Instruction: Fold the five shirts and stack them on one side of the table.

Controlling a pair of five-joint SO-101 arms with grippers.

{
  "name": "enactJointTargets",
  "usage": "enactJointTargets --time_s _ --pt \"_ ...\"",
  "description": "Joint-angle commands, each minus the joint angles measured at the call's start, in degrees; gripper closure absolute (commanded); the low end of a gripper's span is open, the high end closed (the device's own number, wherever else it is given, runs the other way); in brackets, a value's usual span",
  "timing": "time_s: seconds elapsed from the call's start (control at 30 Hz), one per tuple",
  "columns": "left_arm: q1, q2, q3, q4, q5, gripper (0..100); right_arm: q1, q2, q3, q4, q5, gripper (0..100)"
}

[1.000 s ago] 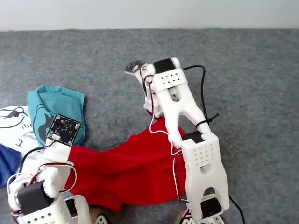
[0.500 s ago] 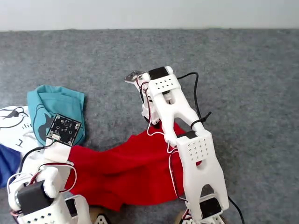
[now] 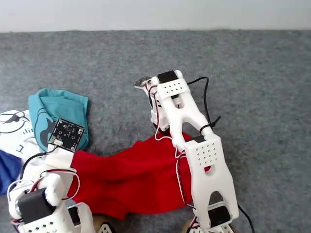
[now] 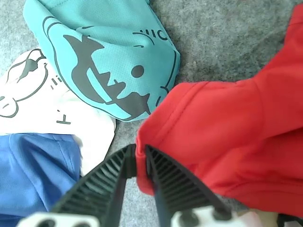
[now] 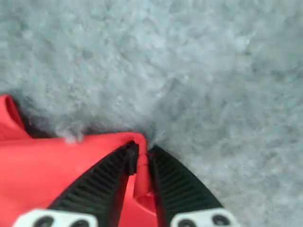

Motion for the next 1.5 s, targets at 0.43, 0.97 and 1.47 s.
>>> enactJointTargets --time_s 0.43,0.97,1.47 --pt "0.18 0.09 -12.18 -7.38 5.8 98 8.92 -38.55 0.18 3.3 6.95 98.9" --pt "0.26 1.23 -29.32 -32.18 3.87 98 12.09 -75.74 -0.18 3.03 12.22 98.9" --pt "0.62 24.62 -66.51 -25.93 4.48 98 14.73 -90.33 -0.18 -7.6 16.97 98.9"
